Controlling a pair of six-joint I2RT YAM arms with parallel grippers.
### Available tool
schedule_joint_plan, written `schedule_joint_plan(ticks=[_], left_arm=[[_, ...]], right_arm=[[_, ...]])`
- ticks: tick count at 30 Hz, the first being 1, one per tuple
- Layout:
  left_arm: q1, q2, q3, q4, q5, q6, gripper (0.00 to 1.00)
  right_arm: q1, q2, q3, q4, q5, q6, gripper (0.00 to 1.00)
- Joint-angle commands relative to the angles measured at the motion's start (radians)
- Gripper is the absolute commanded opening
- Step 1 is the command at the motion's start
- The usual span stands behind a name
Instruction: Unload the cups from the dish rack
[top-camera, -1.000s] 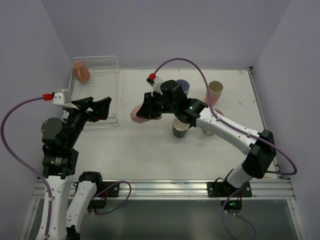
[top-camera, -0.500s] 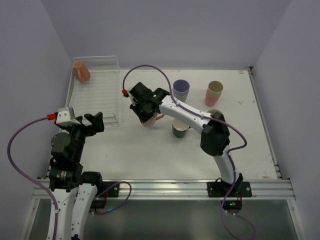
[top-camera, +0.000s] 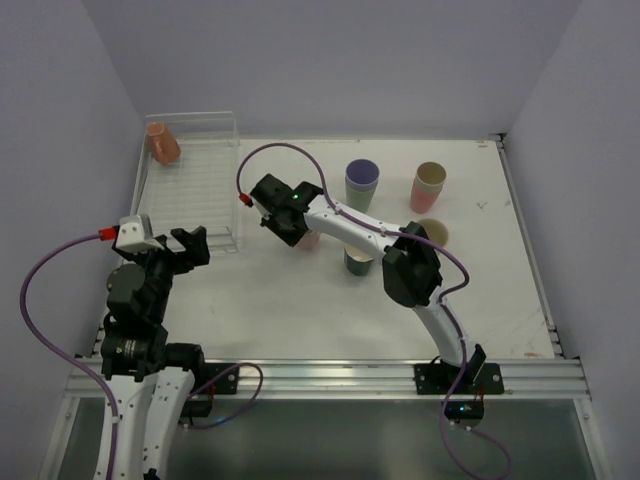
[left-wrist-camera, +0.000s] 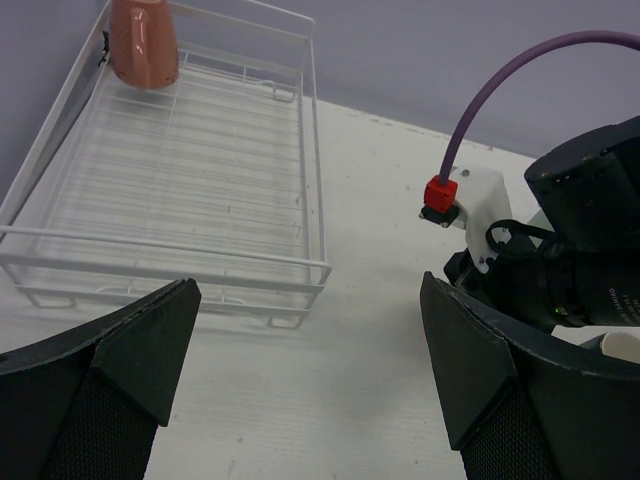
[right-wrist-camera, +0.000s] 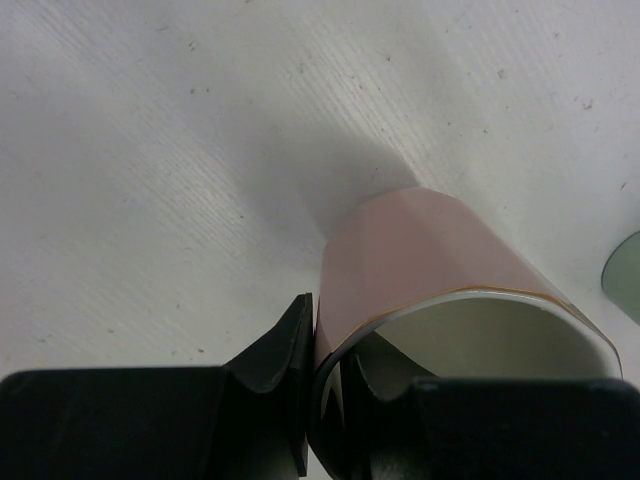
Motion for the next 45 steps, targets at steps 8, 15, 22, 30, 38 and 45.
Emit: schedule_joint_plan(ticks=[8, 15, 22, 30, 38, 45], left_arm=[[0.000, 0.020, -0.004, 0.047, 0.003, 0.025, 1.00], [0.002, 0.098, 0.015, 0.056, -0.004, 0.023, 1.00], [0.000, 0.256, 0.145, 0.100, -0.004, -0.015, 1.00], [0.002, 0.555, 0.303, 0.195, -0.108, -0.034, 1.00], [0.036, 0.981, 0.601, 0.223, -0.253, 0.009, 1.00], [0.074, 1.246, 0.792, 0.258, -0.368, 0.118, 1.00]], right_arm=[[-0.038, -0.051, -0.069, 0.162, 0.038, -0.063, 0.03], [-0.041, -0.086, -0.094, 0.180, 0.019, -0.063, 0.36], [-0.041, -0.213, -0.155, 0.226, -0.004, -0.034, 0.70], [-0.041, -0.423, -0.241, 0.315, -0.004, 0.058, 0.93], [0.013, -0.728, -0.640, 0.547, -0.060, 0.218, 0.94], [0.089, -1.026, -1.020, 0.828, -0.151, 0.357, 0.93]])
